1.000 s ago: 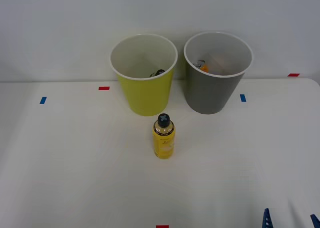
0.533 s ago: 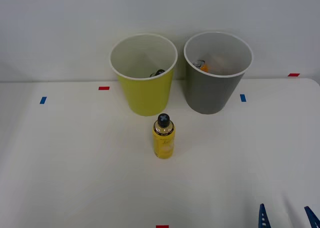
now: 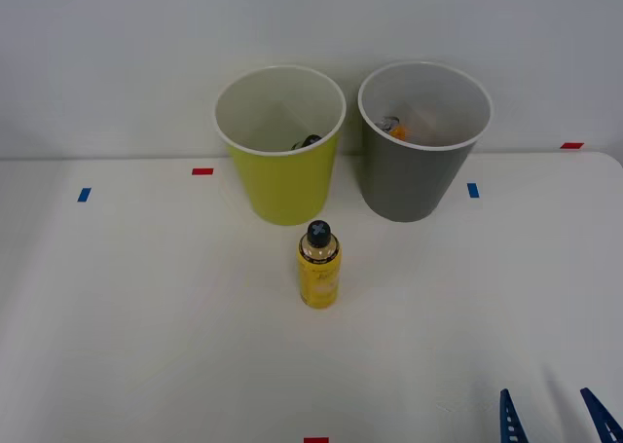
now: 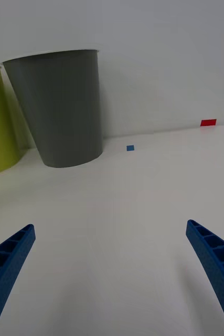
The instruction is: Put cans in the gray bin, plastic bottles in the light green bin
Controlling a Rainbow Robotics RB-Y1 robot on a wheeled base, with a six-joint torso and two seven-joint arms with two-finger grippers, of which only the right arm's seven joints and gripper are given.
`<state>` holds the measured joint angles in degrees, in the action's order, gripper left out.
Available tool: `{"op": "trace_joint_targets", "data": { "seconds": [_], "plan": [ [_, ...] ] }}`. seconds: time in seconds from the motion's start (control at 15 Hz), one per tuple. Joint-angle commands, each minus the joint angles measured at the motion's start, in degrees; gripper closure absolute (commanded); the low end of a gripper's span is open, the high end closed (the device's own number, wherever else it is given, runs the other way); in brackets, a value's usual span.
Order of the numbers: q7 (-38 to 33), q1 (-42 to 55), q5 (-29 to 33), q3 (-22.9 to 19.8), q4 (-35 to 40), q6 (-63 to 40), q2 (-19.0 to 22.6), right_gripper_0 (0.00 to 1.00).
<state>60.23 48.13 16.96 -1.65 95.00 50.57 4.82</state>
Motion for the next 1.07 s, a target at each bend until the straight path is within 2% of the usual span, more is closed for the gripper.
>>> {"op": "trace_joint_targets", "data": {
  "seconds": [0.07, 0.4, 0.67, 1.07],
  "plan": [
    [-0.38, -0.50, -0.35, 0.24, -0.17, -0.21, 0.01, 0.00],
    [-0.64, -0.94, -0.61, 0.33, -0.96, -0.21, -0.25, 0.00],
    [-0.73, -1.02, 2.37, -0.02, -0.96, -0.21, -0.16, 0.00],
    [-0.81, -1.29, 3.34, -0.46, -0.96, -0.21, -0.25, 0.00]
  ]
}}
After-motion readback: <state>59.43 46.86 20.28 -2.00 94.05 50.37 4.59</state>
